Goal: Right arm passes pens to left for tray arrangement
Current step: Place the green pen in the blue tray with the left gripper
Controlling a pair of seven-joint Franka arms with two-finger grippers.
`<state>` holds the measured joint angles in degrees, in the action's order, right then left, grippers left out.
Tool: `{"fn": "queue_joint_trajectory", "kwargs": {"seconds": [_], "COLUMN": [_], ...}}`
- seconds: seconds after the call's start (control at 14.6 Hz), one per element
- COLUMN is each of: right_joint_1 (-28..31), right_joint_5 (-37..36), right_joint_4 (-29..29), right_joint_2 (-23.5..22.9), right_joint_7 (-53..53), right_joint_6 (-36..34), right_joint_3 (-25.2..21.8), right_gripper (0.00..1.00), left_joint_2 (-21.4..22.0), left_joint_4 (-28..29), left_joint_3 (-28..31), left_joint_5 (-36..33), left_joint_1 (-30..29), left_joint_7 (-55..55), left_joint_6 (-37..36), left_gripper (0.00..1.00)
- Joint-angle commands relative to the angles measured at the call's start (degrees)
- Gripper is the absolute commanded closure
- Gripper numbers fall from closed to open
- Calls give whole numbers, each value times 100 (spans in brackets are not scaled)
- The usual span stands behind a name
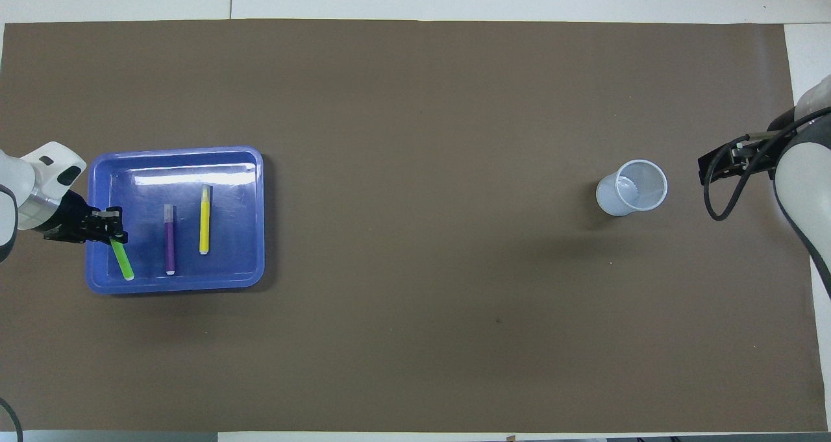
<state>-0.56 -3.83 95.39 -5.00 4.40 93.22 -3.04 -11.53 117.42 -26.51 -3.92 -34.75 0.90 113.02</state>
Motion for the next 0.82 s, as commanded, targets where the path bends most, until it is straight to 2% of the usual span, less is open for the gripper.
{"fn": "queue_joint_trajectory", "kwargs": {"seconds": [0.0,0.14,0.55,0.61,0.68,0.75], "right_joint_1": [-295,-286,-269,-251,-208,-190], "right_joint_5": [-83,-48,-56,-48,-39,-39], "right_joint_4": [-2,93,209,200,200,182], "right_joint_2": [87,367,439,439,439,439], "right_joint_7": [-71,77,87,87,70,52], "right_joint_6": [-129,-234,-208,-182,-173,-173], "right_joint_3": [-250,-302,-241,-258,-267,-250], "right_gripper": [0,0,0,0,0,0], "left_joint_2": [-217,-428,-517,-517,-517,-517], "left_joint_4": [27,18,115,106,54,44], "left_joint_3": [-3,-3,-3,-3,-3,-3], "left_joint_5": [-205,-381,-408,-416,-408,-416], "left_joint_1": [91,170,135,135,153,153], "left_joint_7": [-38,85,262,253,253,253], "left_joint_6": [167,211,563,554,511,484], "left_gripper": [100,100,100,21,0,0]}}
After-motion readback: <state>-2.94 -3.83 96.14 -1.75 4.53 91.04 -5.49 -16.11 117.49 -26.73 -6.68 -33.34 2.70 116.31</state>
